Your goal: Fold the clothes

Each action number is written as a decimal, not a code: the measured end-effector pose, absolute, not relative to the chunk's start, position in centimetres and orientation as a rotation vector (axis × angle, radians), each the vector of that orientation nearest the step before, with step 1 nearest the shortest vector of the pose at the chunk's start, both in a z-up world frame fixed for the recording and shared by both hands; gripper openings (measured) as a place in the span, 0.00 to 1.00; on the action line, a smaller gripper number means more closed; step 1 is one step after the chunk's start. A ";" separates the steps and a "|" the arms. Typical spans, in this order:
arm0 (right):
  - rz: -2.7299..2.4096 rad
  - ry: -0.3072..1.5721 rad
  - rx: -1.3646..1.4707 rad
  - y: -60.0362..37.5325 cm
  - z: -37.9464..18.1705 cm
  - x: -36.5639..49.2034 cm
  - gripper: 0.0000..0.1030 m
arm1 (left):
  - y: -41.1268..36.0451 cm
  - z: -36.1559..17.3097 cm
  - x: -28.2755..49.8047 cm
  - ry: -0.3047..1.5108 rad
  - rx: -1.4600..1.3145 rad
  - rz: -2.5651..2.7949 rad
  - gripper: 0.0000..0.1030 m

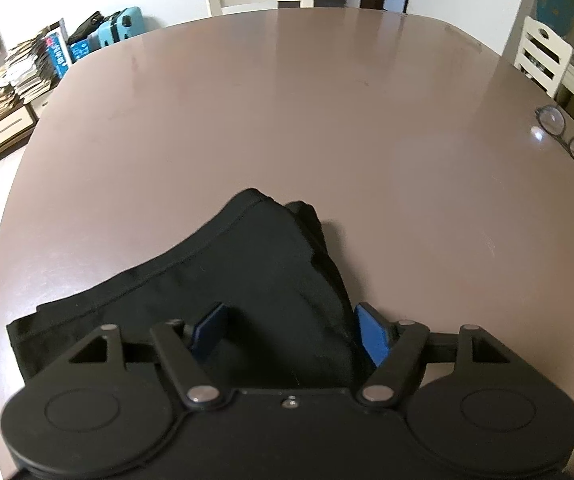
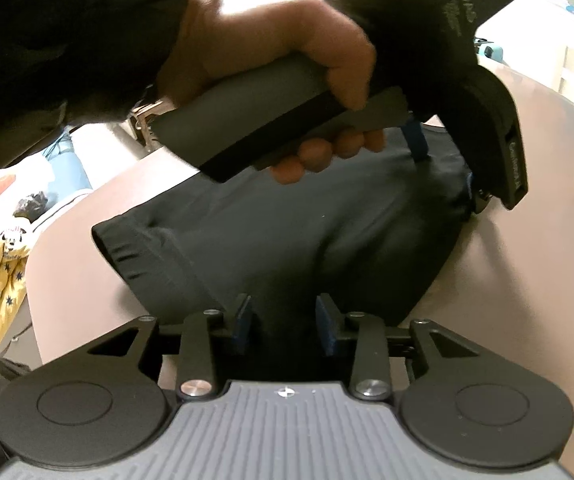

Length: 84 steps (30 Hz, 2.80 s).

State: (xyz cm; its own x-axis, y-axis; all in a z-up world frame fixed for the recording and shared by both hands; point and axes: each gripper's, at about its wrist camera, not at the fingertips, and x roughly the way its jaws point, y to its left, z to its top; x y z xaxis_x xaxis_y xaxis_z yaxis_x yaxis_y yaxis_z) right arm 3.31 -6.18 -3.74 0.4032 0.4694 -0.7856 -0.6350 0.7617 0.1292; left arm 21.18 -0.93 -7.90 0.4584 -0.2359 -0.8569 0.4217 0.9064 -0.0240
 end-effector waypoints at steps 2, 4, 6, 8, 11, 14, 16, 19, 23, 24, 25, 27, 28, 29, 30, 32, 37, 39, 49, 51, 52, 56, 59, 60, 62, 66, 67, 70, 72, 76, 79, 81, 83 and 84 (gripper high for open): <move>0.701 0.924 -0.181 -6.3 -3.5 3.4 0.35 | -0.5 -7.3 20.6 1.007 0.177 -0.408 0.67; 0.701 0.912 -0.166 -6.4 -3.0 3.5 0.35 | -0.1 -6.5 20.2 0.995 0.159 -0.414 0.67; 0.691 0.898 -0.171 -6.9 -2.5 3.5 0.33 | 1.2 -5.1 19.2 0.975 0.146 -0.398 0.67; 0.644 0.882 -0.159 -8.3 -2.1 2.9 0.30 | 2.8 -4.2 18.0 0.957 0.149 -0.387 0.67; 0.557 0.877 -0.072 -11.5 -3.1 2.8 0.24 | 5.7 -3.1 14.6 0.949 0.159 -0.395 0.67; 0.453 0.856 0.003 -14.3 -3.5 4.1 0.22 | 7.2 -2.7 11.6 0.966 0.169 -0.447 0.66; 0.424 0.844 0.043 -15.9 -3.1 5.8 0.22 | 8.2 -2.5 8.5 0.987 0.140 -0.502 0.66; 0.464 0.814 0.039 -16.9 -1.4 6.9 0.22 | 9.4 -2.6 5.9 1.010 0.096 -0.515 0.66; 0.574 0.815 -0.012 -13.7 -1.7 7.6 0.22 | 11.3 -2.9 2.4 1.049 0.047 -0.537 0.65; 0.591 0.826 -0.022 -13.0 -2.0 7.6 0.22 | 11.8 -3.1 1.7 1.067 0.027 -0.553 0.65; 0.608 0.837 -0.033 -12.2 -2.3 7.5 0.22 | 12.1 -3.5 1.7 1.079 0.031 -0.552 0.65; 0.634 0.869 -0.047 -11.3 -2.6 7.4 0.22 | 13.4 -4.0 1.0 1.103 0.019 -0.536 0.65; 0.643 0.889 -0.051 -11.2 -2.6 7.3 0.22 | 14.1 -4.0 0.7 1.104 -0.004 -0.532 0.65; 0.646 0.895 -0.058 -11.0 -2.5 7.3 0.22 | 14.8 -3.9 0.4 1.105 -0.027 -0.528 0.65; 0.643 0.903 -0.077 -10.6 -2.7 7.3 0.22 | 15.4 -3.6 0.6 1.093 -0.060 -0.520 0.67; 0.633 0.898 -0.081 -10.6 -2.3 7.4 0.22 | 16.6 -2.7 1.2 1.059 -0.139 -0.497 0.68; 0.497 0.858 -0.036 -11.6 -1.2 10.3 0.22 | 13.7 -2.1 3.6 0.976 -0.170 -0.614 0.68; 0.483 0.874 -0.008 -11.9 -1.4 11.1 0.22 | 11.6 -2.8 4.2 0.972 -0.136 -0.685 0.68; 0.474 0.907 -0.001 -11.6 -4.0 12.2 0.10 | 10.5 -6.8 5.6 1.099 -0.115 -0.739 0.68; 0.447 0.921 0.053 -12.5 -3.7 12.8 0.04 | 10.1 -6.8 5.9 1.110 -0.092 -0.750 0.68; 0.434 0.910 0.065 -12.7 -3.4 12.9 0.05 | 9.9 -6.7 6.1 1.119 -0.081 -0.754 0.68; 0.451 0.825 0.065 -11.7 -1.9 14.3 0.11 | 9.4 -6.4 7.3 1.122 -0.083 -0.764 0.72; 0.443 0.801 0.056 -10.3 -1.8 16.3 0.11 | 9.7 -6.6 9.1 1.116 -0.108 -0.742 0.74; 0.444 0.793 0.026 -9.4 -2.2 17.2 0.11 | 9.8 -6.7 9.6 1.118 -0.109 -0.734 0.75; 0.456 0.811 0.011 -8.6 -3.2 18.6 0.11 | 10.0 -6.9 10.7 1.123 -0.112 -0.720 0.76; 0.367 0.832 -0.002 -9.8 -5.1 19.8 0.05 | 10.0 -7.5 11.5 1.129 -0.129 -0.732 0.78; 0.331 0.838 0.033 -10.8 -5.1 19.8 0.05 | 10.1 -7.6 11.6 1.129 -0.138 -0.735 0.78; 0.281 0.849 0.107 -12.5 -5.1 19.2 0.05 | 9.9 -7.3 12.6 1.120 -0.134 -0.742 0.79; 0.274 0.838 0.095 -12.5 -4.9 18.7 0.11 | 10.2 -6.7 13.6 1.085 -0.118 -0.729 0.79; 0.258 0.753 0.116 -12.4 -4.2 18.2 0.12 | 11.5 -5.9 17.3 0.981 -0.117 -0.662 0.83; 0.237 0.737 0.075 -12.0 -4.7 19.4 0.12 | 13.2 -6.1 21.5 0.927 -0.176 -0.533 0.84; 0.182 0.775 0.066 -12.5 -5.7 20.2 0.10 | 13.4 -6.9 23.2 0.939 -0.184 -0.504 0.84; 0.115 0.781 0.108 -13.6 -6.1 20.3 0.08 | 13.3 -7.5 24.4 0.939 -0.174 -0.484 0.84; 0.107 0.780 0.132 -14.0 -5.9 20.1 0.09 | 13.2 -7.5 24.7 0.940 -0.171 -0.476 0.84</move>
State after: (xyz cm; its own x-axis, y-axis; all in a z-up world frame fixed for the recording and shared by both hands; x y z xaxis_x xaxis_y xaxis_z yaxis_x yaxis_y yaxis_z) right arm 20.14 -13.98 -5.87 0.7061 0.1448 -0.6932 -0.0473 0.9863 0.1579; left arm 24.68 13.25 -7.54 0.4953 -0.4636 -0.7346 0.3179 0.8838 -0.3434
